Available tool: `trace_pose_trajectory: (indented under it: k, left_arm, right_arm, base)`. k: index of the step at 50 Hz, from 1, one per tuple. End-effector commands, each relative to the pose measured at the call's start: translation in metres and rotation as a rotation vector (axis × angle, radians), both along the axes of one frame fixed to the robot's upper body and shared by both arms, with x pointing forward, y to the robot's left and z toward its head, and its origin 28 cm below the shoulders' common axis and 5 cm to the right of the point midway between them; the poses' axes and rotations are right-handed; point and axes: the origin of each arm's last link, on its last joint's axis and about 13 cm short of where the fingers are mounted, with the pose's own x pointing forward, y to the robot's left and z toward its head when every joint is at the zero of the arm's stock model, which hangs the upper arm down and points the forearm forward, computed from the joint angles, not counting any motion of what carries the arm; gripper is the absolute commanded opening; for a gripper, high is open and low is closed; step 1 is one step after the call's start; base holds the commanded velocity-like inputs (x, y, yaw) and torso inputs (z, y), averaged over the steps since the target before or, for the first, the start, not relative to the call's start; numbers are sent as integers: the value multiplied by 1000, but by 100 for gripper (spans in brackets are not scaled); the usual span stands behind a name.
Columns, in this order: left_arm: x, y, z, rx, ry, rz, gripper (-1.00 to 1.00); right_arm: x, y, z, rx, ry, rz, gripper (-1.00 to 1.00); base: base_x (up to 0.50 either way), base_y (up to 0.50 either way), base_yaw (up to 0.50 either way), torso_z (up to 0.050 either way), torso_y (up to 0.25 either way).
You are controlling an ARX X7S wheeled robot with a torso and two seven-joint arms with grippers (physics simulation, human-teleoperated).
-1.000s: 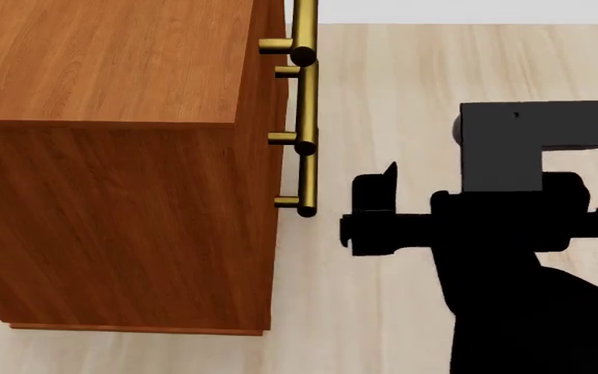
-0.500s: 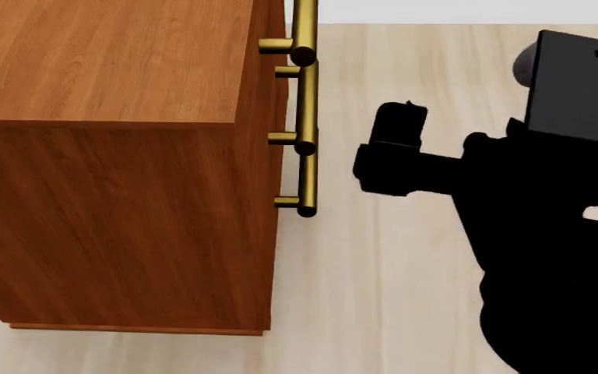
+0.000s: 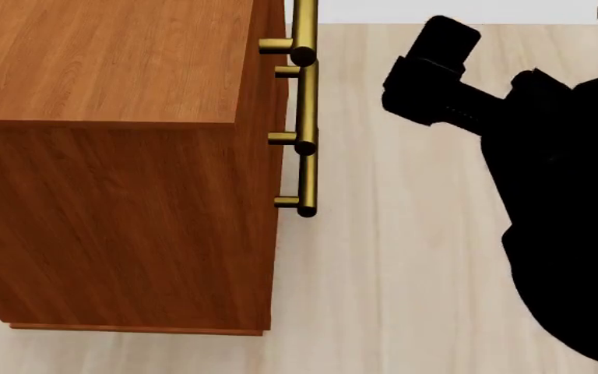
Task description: Close the bottom drawer of the cabinet and open the top drawer.
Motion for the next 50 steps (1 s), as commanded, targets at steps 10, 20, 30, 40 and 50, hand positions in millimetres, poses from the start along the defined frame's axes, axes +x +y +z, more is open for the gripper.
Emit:
trace_pose_trajectory:
  k: [10, 20, 30, 40, 50]
  left_arm:
    - [0, -2, -1, 8, 1, 0, 100]
    - [0, -2, -2, 8, 3, -2, 100]
    - [-1, -2, -1, 10, 2, 2, 100]
    - [-1, -1, -2, 10, 3, 3, 100]
    - [0, -1, -2, 10, 4, 2, 100]
  right_arm:
    - [9, 3, 10, 268, -59, -16, 100]
    - [13, 6, 8, 362, -67, -4, 100]
    - [21, 12, 1, 467, -64, 20, 100]
    - [27, 22, -5, 555, -44, 60, 100]
    - [34, 30, -12, 610, -23, 84, 100]
  base:
    - [0, 0, 0, 0, 0]
    - [0, 0, 0, 0, 0]
    - [0, 0, 0, 0, 0]
    - [0, 0, 0, 0, 0]
    - [0, 0, 0, 0, 0]
